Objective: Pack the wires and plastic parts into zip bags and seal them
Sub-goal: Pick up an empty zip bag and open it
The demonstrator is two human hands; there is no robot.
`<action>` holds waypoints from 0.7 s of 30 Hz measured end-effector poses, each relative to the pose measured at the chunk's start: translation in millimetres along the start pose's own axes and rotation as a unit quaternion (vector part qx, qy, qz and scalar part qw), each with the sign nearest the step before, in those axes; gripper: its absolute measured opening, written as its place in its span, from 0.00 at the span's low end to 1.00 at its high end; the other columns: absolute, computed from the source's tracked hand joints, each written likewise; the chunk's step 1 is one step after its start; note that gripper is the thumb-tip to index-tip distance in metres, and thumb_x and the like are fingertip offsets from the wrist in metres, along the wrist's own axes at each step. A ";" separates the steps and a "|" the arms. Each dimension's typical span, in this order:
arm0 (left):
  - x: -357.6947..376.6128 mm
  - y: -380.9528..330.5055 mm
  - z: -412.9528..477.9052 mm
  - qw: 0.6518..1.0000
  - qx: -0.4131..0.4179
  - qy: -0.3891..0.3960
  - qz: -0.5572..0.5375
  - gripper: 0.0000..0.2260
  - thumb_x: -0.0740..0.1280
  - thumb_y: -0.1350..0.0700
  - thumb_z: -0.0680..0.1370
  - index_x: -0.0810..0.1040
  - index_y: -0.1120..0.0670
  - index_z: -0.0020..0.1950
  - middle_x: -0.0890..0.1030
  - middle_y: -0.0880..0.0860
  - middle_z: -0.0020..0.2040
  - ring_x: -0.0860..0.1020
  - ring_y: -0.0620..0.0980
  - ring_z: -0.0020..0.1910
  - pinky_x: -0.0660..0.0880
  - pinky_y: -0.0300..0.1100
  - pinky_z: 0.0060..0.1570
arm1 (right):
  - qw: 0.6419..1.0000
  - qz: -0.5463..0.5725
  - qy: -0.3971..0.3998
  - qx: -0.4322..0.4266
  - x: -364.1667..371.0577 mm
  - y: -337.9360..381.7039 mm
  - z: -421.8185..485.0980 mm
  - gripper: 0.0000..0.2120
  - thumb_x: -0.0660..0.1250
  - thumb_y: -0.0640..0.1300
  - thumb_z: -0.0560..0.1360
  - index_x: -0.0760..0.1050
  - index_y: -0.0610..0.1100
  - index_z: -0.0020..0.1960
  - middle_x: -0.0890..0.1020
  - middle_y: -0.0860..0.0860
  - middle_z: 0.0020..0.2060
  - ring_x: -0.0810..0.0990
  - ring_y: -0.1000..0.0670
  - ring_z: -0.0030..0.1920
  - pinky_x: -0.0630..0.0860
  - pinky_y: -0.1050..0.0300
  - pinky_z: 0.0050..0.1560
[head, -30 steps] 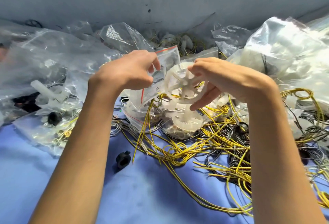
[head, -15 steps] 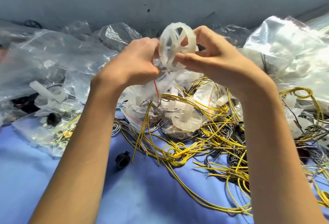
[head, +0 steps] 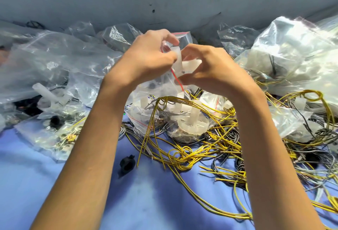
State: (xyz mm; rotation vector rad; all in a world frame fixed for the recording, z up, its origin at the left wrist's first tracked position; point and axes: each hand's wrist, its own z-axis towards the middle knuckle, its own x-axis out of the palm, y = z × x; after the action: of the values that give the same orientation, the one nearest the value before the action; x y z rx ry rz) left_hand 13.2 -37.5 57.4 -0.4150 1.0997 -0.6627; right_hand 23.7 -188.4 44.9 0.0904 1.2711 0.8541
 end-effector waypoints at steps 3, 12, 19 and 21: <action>-3.2 1.2 1.4 0.999 -0.020 -0.027 -0.030 0.13 0.65 0.57 0.74 0.80 0.48 0.56 0.74 0.43 0.36 0.71 0.39 0.34 0.67 0.33 0.39 | 0.998 -0.051 0.009 0.030 -2.7 1.0 -2.6 0.18 0.74 0.59 0.63 0.75 0.48 0.44 0.81 0.54 0.43 0.78 0.50 0.44 0.75 0.54 0.43; 4.1 -5.6 -3.7 0.997 -0.018 0.013 -0.068 0.15 0.73 0.50 0.66 0.81 0.47 0.52 0.78 0.49 0.41 0.74 0.44 0.37 0.71 0.38 0.43 | 0.996 -0.039 0.078 0.004 3.0 3.0 -2.2 0.27 0.66 0.64 0.71 0.66 0.51 0.62 0.79 0.50 0.49 0.78 0.48 0.46 0.73 0.53 0.41; -3.3 0.9 -1.8 0.997 -0.048 -0.017 -0.063 0.14 0.74 0.51 0.68 0.81 0.47 0.53 0.81 0.51 0.47 0.75 0.44 0.41 0.72 0.39 0.46 | 0.990 0.117 -0.043 -0.070 -4.1 7.3 -0.5 0.11 0.73 0.42 0.71 0.77 0.44 0.52 0.81 0.49 0.47 0.79 0.54 0.42 0.76 0.62 0.43; -5.6 3.2 -0.4 0.996 -0.052 -0.036 -0.056 0.13 0.73 0.53 0.70 0.82 0.47 0.54 0.79 0.48 0.43 0.73 0.41 0.37 0.70 0.36 0.41 | 0.988 0.130 -0.011 -0.078 -4.6 8.2 -1.2 0.08 0.71 0.38 0.73 0.78 0.43 0.52 0.83 0.48 0.46 0.83 0.51 0.46 0.79 0.53 0.51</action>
State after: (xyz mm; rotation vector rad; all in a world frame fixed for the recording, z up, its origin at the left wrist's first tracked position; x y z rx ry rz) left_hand 12.1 -31.5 59.1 -0.5886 1.0512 -0.6849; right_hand 18.4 -185.9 52.3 0.1422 1.1820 1.1715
